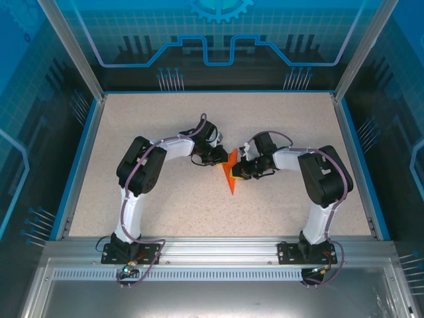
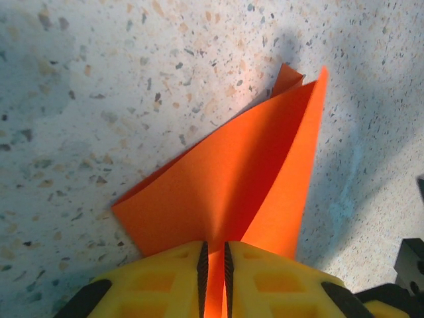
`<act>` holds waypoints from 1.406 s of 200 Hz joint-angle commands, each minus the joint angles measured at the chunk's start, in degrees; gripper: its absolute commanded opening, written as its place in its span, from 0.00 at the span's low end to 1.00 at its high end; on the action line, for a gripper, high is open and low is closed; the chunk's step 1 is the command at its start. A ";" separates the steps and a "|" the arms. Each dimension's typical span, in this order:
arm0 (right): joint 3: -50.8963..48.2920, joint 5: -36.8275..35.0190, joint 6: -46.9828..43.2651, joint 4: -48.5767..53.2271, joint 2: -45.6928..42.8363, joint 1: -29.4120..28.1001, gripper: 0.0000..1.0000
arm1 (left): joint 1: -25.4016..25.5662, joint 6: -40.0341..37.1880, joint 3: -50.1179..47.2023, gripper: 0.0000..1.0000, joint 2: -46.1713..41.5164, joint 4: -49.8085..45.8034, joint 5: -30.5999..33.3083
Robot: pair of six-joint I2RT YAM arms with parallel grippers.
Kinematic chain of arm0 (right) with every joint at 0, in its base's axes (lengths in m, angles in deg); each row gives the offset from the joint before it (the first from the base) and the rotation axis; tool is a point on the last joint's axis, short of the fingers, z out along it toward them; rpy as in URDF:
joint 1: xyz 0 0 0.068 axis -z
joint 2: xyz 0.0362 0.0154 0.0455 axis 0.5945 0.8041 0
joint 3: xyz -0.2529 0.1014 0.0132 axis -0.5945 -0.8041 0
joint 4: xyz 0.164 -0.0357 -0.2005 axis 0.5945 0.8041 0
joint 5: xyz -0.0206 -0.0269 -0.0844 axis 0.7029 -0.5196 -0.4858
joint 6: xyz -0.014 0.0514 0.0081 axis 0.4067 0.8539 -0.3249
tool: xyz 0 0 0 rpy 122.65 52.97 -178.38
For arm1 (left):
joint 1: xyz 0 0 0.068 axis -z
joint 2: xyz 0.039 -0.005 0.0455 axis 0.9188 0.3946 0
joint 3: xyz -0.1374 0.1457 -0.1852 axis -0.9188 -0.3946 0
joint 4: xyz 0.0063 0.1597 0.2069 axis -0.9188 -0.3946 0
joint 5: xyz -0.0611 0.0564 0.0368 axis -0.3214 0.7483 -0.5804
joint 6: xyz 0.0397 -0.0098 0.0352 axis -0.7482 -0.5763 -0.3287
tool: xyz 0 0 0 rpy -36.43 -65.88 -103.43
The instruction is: Fold a paper plane with a square sheet of paper (fold left side to right side)
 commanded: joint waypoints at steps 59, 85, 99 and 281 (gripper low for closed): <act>2.14 -1.82 2.37 -0.67 5.22 -0.98 0.06 | 0.11 -3.45 2.02 0.30 -5.88 -3.02 -1.46; 2.06 -1.93 2.05 -0.12 5.48 -0.95 0.06 | 0.37 -2.69 1.93 0.29 -5.92 -1.87 -4.13; 2.10 -1.93 1.87 0.13 5.63 -0.95 0.06 | 0.73 -2.70 2.23 0.29 -5.73 -1.62 -4.29; -0.06 -0.02 2.22 -1.97 2.21 -1.31 0.06 | 1.44 -3.73 11.33 0.24 10.19 -8.04 -3.59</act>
